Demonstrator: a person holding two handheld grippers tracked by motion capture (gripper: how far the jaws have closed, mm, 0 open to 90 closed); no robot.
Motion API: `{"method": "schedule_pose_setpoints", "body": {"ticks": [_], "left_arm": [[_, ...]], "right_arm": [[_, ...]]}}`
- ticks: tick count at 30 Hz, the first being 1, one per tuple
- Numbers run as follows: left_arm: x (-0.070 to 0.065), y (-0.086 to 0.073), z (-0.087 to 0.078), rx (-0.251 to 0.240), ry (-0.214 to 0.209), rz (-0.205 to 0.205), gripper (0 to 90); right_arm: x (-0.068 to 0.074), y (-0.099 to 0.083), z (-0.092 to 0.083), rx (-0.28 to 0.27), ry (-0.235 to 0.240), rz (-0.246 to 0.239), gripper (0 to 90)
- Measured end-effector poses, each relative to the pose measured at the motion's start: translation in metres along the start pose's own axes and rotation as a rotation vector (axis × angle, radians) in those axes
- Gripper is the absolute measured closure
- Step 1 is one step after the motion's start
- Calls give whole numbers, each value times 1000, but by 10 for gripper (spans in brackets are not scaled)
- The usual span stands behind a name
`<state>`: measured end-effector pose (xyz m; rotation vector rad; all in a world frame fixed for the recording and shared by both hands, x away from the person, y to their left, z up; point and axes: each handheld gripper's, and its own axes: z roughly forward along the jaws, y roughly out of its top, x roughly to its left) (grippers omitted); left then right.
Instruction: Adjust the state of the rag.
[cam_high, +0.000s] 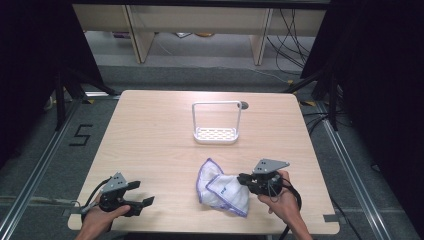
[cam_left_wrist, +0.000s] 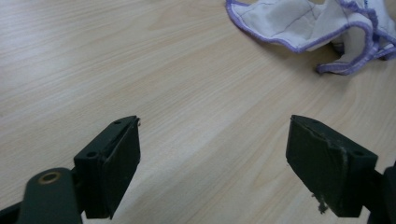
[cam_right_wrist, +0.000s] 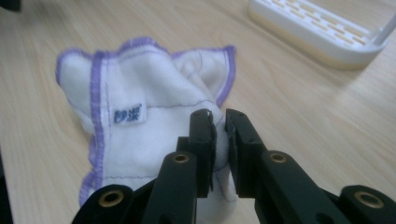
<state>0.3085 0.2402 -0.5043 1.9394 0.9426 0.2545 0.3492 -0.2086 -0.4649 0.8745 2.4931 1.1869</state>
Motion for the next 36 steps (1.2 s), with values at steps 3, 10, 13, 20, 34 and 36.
{"method": "schedule_pose_setpoints", "body": {"ticks": [3,10,13,20,34,36], "left_arm": [[-3,0,1,-13,-3,10,173],[-2,1,0,14,-5,16,173],[-4,0,1,-2,-8,8,173],[-4,0,1,3,-17,10,173],[-5,0,2,12,-27,18,173],[-5,0,2,12,-27,18,173]], "right_arm": [[2,-4,2,48,-42,-13,799],[12,8,-4,33,-142,8,577],[28,19,-15,-27,-146,25,529],[72,34,-7,-33,-47,-40,519],[88,27,45,116,-144,-117,575],[88,25,49,142,-162,-151,697]]}}
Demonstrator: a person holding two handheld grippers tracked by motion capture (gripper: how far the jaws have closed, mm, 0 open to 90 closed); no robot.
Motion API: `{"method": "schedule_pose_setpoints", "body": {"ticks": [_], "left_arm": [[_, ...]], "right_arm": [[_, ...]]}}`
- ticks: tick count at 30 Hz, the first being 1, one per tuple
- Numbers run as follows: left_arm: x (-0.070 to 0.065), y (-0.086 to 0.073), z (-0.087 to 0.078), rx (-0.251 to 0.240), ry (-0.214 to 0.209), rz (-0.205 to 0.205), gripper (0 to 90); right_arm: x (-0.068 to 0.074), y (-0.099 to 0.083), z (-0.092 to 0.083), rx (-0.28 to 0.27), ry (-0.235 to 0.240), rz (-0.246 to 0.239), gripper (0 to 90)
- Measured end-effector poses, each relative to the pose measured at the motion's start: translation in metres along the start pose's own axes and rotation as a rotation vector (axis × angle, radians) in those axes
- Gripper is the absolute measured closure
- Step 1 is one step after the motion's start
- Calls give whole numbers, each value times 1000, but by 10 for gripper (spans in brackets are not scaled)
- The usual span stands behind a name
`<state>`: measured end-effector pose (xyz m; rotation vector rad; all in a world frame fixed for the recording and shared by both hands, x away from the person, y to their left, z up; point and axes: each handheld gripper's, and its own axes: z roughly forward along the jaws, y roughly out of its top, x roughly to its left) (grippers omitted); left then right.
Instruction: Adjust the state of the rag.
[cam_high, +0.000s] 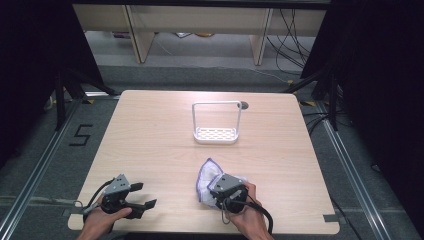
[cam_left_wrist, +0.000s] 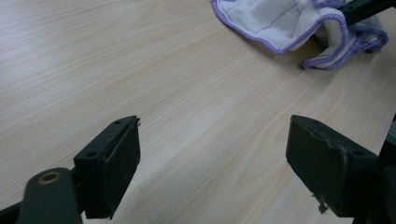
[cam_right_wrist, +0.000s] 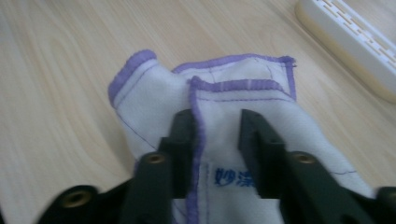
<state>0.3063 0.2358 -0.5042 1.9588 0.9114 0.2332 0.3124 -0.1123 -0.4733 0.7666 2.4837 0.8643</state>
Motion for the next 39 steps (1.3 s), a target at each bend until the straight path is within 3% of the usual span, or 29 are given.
{"method": "schedule_pose_setpoints", "body": {"ticks": [1,4,8,14,18,20,22,24,26,27,29,30,34,39], "left_arm": [[0,0,0,-5,-3,0,173],[-1,0,0,9,-4,8,173],[-4,0,2,0,-20,15,184],[-5,0,3,-3,-24,20,194],[-6,1,3,-3,-29,2,197],[-8,1,6,-19,-49,0,205],[-13,3,8,2,-83,3,247],[-21,5,14,5,-122,6,273],[-30,7,21,27,-159,34,302],[-36,9,26,35,-181,62,311],[-46,12,34,53,-213,78,329],[-49,14,39,60,-221,102,344],[-64,22,56,76,-277,117,402],[-82,32,84,83,-305,162,477]], "right_arm": [[-3,-1,2,-8,-1,-38,778],[-9,-2,-9,-46,25,1,877],[-19,-4,-34,-124,8,12,885],[-44,-24,-72,-202,-29,113,885],[-57,-40,-88,-219,-49,185,886],[-63,-49,-93,-225,-71,216,886],[-70,-57,-96,-224,-90,234,886],[-73,-64,-97,-219,-79,280,886],[-76,-68,-97,-224,-77,284,886],[-75,-70,-97,-219,-82,314,886],[-80,-72,-96,-228,-93,283,886],[-79,-72,-96,-219,-83,308,886],[-80,-73,-95,-222,-77,310,885],[-80,-73,-95,-220,-68,308,884]]}}
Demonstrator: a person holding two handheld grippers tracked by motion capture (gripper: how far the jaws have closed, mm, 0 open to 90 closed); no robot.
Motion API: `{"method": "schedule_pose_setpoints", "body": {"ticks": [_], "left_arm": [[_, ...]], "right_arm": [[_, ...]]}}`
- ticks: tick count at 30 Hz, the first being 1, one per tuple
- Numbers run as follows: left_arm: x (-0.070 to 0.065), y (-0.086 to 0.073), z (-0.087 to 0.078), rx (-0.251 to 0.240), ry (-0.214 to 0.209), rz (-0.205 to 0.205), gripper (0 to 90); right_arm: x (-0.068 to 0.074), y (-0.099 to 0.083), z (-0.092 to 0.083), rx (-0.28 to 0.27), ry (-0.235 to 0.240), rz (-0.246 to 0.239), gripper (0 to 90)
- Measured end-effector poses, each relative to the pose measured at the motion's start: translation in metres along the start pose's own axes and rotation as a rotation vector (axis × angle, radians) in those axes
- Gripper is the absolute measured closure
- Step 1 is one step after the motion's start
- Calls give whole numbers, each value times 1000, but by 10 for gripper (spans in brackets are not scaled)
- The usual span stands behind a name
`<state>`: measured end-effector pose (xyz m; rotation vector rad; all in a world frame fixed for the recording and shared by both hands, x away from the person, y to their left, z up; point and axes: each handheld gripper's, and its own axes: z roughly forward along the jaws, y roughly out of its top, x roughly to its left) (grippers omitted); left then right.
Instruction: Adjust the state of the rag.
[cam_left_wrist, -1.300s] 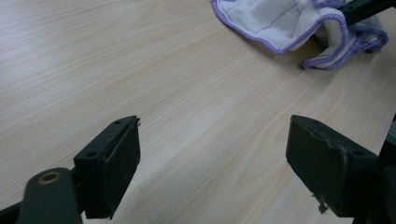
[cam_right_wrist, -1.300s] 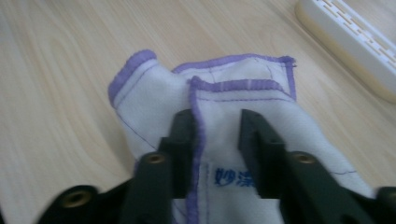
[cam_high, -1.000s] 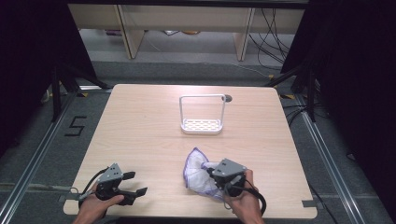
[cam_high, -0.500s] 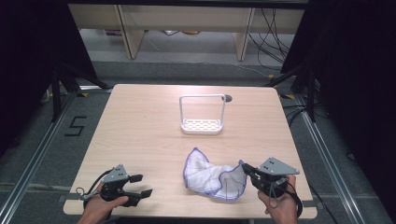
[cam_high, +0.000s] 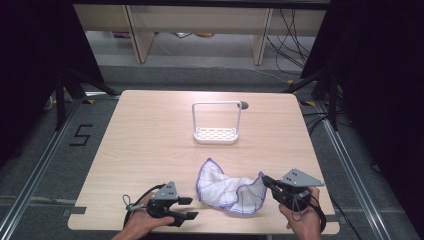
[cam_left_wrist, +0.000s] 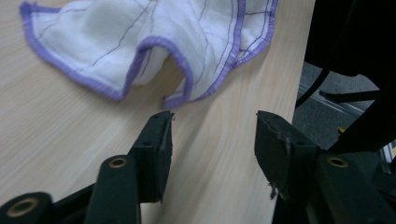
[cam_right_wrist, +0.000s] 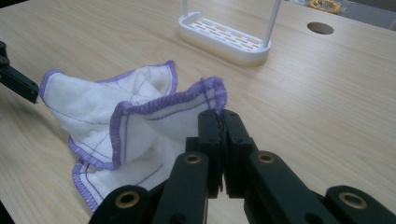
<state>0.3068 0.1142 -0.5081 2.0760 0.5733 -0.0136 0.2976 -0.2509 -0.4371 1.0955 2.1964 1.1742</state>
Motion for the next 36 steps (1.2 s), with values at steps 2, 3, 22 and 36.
{"method": "schedule_pose_setpoints", "body": {"ticks": [2,3,22,36], "left_arm": [[1,3,8,-3,10,6,491],[2,5,10,1,15,6,505],[3,36,-30,-93,42,96,870],[-15,61,-155,-289,-11,19,868]], "right_arm": [[0,0,1,-3,-1,-7,884],[3,0,0,7,4,24,884],[2,8,-7,-37,12,-28,890],[39,45,-37,-186,153,-87,891]]}}
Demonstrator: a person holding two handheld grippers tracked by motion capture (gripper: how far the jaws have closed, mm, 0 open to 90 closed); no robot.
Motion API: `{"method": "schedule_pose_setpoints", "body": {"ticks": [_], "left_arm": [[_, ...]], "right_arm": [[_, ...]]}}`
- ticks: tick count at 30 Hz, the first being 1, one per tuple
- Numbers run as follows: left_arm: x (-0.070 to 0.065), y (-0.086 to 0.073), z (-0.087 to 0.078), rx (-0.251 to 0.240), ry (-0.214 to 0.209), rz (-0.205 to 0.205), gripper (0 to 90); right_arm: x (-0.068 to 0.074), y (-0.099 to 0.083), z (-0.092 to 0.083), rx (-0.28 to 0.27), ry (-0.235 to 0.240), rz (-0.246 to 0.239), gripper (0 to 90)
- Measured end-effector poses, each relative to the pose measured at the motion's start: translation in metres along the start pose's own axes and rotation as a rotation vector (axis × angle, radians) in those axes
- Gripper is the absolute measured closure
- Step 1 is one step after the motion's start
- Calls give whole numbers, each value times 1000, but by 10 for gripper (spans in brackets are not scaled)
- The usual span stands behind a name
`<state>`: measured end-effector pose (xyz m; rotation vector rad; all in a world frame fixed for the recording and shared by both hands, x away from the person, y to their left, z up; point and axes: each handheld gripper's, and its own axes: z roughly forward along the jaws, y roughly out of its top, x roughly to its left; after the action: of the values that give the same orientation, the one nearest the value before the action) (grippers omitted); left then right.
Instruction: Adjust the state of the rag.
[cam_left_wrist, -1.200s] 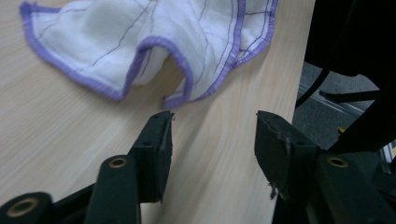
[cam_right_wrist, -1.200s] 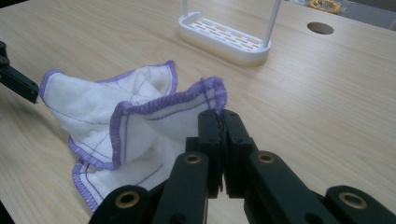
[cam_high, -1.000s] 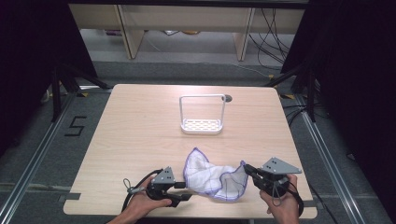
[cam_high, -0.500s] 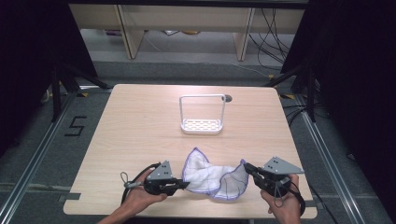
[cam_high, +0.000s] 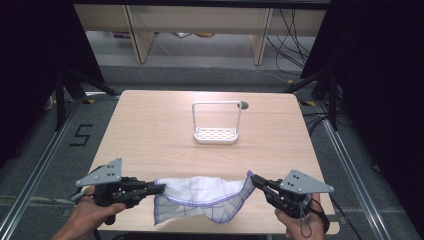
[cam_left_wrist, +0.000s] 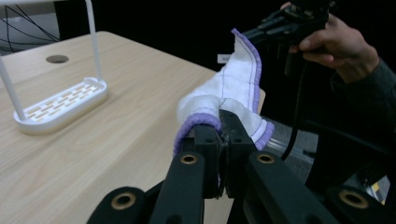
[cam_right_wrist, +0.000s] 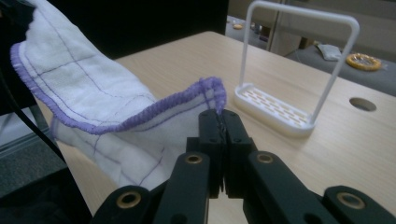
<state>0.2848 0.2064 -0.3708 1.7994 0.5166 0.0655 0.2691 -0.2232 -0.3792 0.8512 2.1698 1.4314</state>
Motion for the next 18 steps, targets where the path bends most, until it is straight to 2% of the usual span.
{"method": "schedule_pose_setpoints", "body": {"ticks": [1,4,5,6,7,8,9,10,12,13,15,16,17,18], "left_arm": [[4,3,-1,-13,5,-11,868],[24,3,6,-9,33,-45,867],[34,1,12,3,44,-61,867],[46,-2,20,19,48,-87,867],[73,-12,37,43,70,-148,867],[73,-12,37,43,70,-148,866],[88,-18,48,64,97,-183,866],[99,-23,58,72,111,-208,866],[115,-31,73,104,126,-234,866],[123,-37,82,112,133,-250,866],[133,-42,93,125,137,-269,864],[136,-44,97,124,144,-275,864],[138,-44,99,128,150,-278,862],[142,-45,101,130,153,-283,860]], "right_arm": [[-1,4,0,-8,-6,-16,891],[-10,18,6,8,-18,14,892],[-16,20,12,20,-25,27,891],[-25,20,21,34,-32,-10,891],[-30,19,30,67,-45,29,891],[-30,19,30,67,-45,29,891],[-46,14,53,116,-69,71,891],[-59,10,68,146,-80,69,891],[-76,0,93,188,-103,97,891],[-79,-4,102,215,-113,115,891],[-92,-15,125,278,-135,128,891],[-98,-19,133,298,-143,103,891],[-101,-21,140,319,-145,114,891],[-104,-22,145,321,-149,100,891]]}}
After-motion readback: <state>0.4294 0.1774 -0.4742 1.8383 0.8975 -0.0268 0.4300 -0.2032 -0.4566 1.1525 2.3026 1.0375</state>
